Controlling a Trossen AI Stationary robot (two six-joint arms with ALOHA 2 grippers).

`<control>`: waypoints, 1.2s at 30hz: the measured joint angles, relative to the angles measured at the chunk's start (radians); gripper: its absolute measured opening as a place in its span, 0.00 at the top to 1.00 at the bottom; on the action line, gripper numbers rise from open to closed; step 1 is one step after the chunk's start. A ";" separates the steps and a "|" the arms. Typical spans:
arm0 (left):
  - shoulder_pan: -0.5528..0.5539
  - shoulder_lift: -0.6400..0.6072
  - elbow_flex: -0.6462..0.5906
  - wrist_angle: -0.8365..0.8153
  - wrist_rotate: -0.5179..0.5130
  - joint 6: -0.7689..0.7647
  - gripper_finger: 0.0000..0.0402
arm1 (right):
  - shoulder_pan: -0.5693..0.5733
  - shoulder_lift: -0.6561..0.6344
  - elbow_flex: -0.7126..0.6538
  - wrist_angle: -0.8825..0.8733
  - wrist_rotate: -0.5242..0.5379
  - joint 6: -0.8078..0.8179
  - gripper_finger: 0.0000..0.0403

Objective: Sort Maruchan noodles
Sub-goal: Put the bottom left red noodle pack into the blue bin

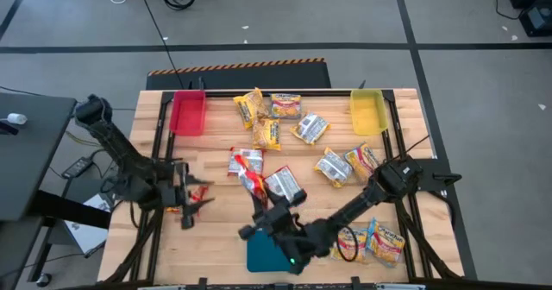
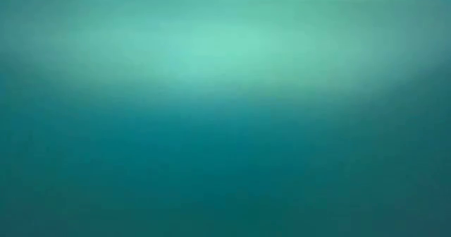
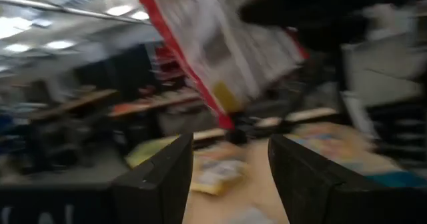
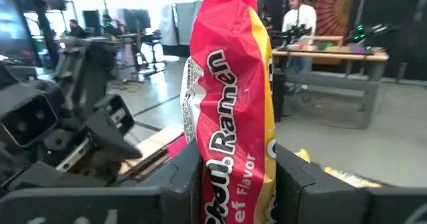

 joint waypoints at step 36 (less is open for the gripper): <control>-0.192 0.257 0.000 -0.159 0.265 -0.650 0.55 | 0.051 0.010 0.225 -1.888 -1.135 2.278 0.72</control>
